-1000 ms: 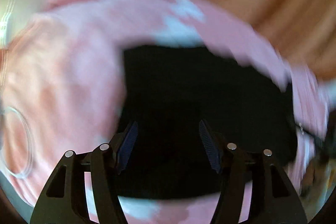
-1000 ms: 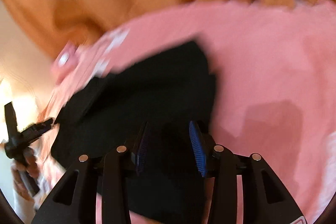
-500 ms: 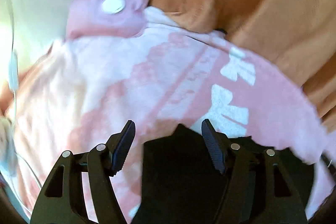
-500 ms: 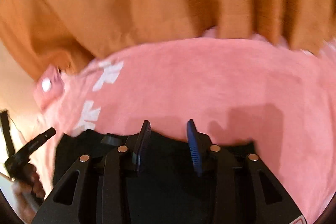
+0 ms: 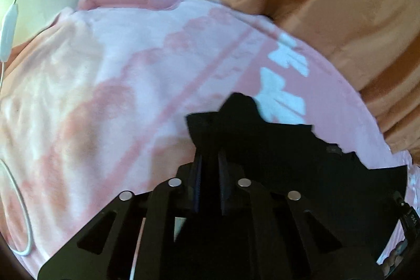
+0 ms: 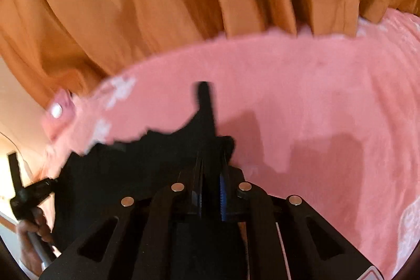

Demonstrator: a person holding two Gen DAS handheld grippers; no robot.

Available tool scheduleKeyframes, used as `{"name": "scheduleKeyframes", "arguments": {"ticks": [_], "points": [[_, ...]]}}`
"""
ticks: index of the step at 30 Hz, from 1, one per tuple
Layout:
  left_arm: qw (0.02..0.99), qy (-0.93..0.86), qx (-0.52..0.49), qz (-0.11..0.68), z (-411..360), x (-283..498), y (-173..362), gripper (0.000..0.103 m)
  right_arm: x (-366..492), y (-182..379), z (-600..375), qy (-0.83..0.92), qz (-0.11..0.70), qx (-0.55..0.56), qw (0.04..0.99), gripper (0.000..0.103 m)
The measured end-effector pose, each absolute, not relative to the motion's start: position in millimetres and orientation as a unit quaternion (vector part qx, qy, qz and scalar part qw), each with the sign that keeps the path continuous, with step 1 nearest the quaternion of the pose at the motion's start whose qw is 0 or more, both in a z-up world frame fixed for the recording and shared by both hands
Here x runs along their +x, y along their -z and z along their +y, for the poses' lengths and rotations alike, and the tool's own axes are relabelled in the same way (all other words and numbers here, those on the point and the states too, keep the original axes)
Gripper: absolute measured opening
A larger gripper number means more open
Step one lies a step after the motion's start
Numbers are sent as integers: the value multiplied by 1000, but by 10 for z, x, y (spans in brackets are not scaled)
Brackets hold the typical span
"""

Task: Fold small clothes
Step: 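Open the left gripper and smooth the folded black top with the right gripper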

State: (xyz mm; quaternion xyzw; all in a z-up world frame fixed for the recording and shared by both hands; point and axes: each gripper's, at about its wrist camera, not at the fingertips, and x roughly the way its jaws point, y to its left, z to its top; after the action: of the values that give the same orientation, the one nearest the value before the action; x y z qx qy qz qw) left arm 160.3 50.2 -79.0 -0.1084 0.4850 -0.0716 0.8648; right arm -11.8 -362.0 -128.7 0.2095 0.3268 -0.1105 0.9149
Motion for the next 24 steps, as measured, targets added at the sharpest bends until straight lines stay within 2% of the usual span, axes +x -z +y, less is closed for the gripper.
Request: {"name": "scheduleKeyframes", "arguments": {"ticks": [3,6,8,11,12,13,14,15,16,17,19,21,23,24], "points": [[865,75,-111,484,546,1608,875,8,89,1640,-3751,116,391,240,881,6],[870,69,-87,480,487,1589,844,9,14,1478,-3670,112,356,212,903,6],[868,67,-97,483,518,1606,867,9,118,1688,-3737,107,392,231,884,7],[859,73,-104,495,569,1519,773,13,-22,1522,-3672,119,389,217,887,14],[858,78,-104,498,602,1440,722,14,-153,1443,-3622,124,386,217,888,23],[856,84,-103,499,648,1332,668,19,-302,1402,-3557,123,384,220,888,28],[855,89,-104,501,706,1215,630,40,-463,1383,-3518,118,382,229,888,43],[853,88,-108,503,776,1101,611,70,-677,1427,-3515,113,383,247,883,59],[851,78,-122,505,888,935,627,78,-865,1520,-3496,105,393,271,873,61],[846,74,-136,510,978,795,685,82,-948,1605,-3456,97,404,288,863,61],[826,84,-156,535,1053,658,862,82,-1123,1863,-3340,73,437,330,833,62],[844,82,-152,508,1046,535,873,82,-1117,1840,-3197,68,422,316,847,64],[837,85,-151,519,948,594,882,82,-968,1872,-3089,40,427,306,850,65],[840,80,-137,519,892,635,884,73,-886,1857,-3052,52,414,297,859,63]]}}
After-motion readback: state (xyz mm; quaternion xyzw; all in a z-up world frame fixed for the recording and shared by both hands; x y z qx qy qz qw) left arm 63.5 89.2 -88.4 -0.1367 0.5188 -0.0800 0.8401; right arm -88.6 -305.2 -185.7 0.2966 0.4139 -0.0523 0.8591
